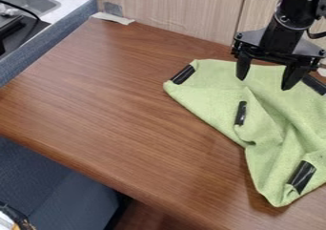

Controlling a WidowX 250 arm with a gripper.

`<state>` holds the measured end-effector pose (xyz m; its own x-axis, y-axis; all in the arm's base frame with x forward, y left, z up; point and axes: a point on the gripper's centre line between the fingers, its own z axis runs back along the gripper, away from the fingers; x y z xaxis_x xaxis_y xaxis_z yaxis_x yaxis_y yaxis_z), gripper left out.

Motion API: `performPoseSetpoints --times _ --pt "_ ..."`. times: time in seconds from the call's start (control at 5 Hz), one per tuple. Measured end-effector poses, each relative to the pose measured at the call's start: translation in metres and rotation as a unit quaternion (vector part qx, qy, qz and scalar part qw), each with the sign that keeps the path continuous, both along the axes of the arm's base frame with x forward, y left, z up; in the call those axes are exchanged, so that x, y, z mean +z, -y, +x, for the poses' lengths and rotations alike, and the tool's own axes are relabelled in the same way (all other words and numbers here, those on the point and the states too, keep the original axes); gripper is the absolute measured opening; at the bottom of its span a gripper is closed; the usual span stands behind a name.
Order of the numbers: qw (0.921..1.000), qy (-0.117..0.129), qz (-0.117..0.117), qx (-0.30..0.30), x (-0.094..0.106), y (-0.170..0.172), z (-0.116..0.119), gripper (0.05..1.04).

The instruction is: Unfold the cloth from top right to bottom left

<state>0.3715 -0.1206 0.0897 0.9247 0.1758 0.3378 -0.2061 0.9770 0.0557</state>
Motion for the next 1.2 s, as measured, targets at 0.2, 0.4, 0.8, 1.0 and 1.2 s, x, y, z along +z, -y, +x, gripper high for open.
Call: performPoseSetpoints --times 0.2,0.4,0.8,1.0,1.2 --pt "0.9998 -0.017 0.007 0.001 -0.014 0.0 -0.002 1.001" --pt "0.9994 -0.031 0.015 0.01 -0.023 -0.004 -0.009 1.001" --pt "0.998 -0.06 0.011 0.013 -0.051 -0.005 -0.021 1.001" --pt "0.9969 -0.075 0.01 0.021 -0.059 -0.01 -0.025 1.001" --pt "0.9963 -0.08 0.008 0.029 -0.06 -0.016 -0.026 1.001"
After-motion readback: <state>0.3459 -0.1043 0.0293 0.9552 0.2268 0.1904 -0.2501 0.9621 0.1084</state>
